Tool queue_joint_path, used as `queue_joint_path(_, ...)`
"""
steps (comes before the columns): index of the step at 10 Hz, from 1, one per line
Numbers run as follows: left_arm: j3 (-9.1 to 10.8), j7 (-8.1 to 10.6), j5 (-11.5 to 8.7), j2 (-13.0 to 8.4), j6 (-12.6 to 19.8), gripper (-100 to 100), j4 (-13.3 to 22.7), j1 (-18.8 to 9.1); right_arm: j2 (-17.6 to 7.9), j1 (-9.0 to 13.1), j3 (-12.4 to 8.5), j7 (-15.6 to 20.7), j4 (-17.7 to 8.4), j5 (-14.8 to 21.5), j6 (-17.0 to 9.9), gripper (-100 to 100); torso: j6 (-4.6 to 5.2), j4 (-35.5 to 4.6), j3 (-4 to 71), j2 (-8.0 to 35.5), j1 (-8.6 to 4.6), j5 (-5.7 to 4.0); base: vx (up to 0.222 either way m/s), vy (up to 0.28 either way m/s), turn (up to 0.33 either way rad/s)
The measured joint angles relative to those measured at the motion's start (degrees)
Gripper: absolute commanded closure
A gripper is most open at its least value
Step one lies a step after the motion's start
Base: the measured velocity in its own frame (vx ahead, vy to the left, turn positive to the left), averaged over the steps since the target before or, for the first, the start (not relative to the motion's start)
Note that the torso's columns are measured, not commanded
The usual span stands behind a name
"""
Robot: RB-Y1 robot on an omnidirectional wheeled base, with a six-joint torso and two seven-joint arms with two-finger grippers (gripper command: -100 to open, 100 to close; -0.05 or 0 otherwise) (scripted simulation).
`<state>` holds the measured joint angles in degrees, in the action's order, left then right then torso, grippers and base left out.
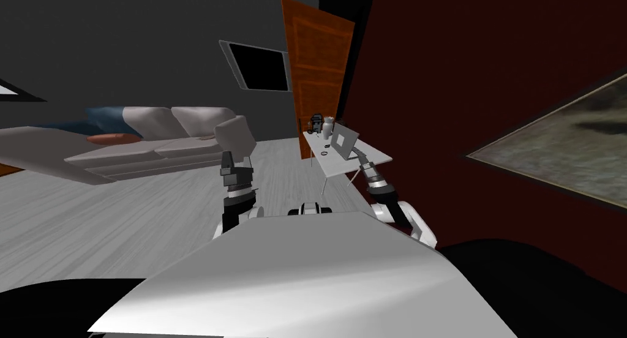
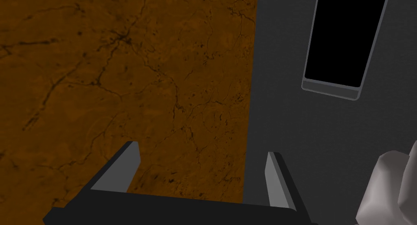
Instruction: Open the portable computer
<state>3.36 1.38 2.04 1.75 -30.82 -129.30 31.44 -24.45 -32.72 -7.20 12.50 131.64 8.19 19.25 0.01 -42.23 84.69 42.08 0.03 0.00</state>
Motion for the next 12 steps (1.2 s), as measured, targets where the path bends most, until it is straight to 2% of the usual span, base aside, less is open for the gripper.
queue_joint_path(2,0.01,0.0,0.0,0.0,0.0,0,0.0,0.0,-2.6,-0.9,-0.9,1.8,-0.6,1.7,-1.2,-100,0.02,-0.1,-0.2,0.3,-0.32,-0.07,0.013,0.139,0.08)
queue_joint_path(4,0.01,0.0,0.0,0.0,0.0,0,0.0,0.0,-5.7,-1.9,-2.3,3.1,-1.6,3.2,-2.1,-100,-0.01,-0.1,-0.1,0.2,-0.05,-0.02,0.033,0.186,0.155)
queue_joint_path(5,0.01,0.0,0.0,0.0,0.0,0,0.0,0.0,-7.5,-2.5,-3.3,3.9,-2.2,4.2,-2.6,-100,-0.01,-0.1,-0.1,0.2,0.19,0.06,0.032,0.21,0.094)
queue_joint_path(8,0.01,0.0,0.0,0.0,0.0,0,0.0,0.0,-12.7,-4.2,-6.0,6.0,-3.7,7.0,-4.9,-100,0.0,0.0,-0.1,0.2,-0.17,-0.04,0.056,0.163,0.064)
queue_joint_path(12,0.03,0.0,0.0,0.0,0.0,0,0.0,0.0,-18.3,-4.6,-8.4,7.5,-6.1,10.0,-7.3,-100,0.0,-0.1,-0.2,0.3,-0.11,-0.03,0.043,0.058,0.0)
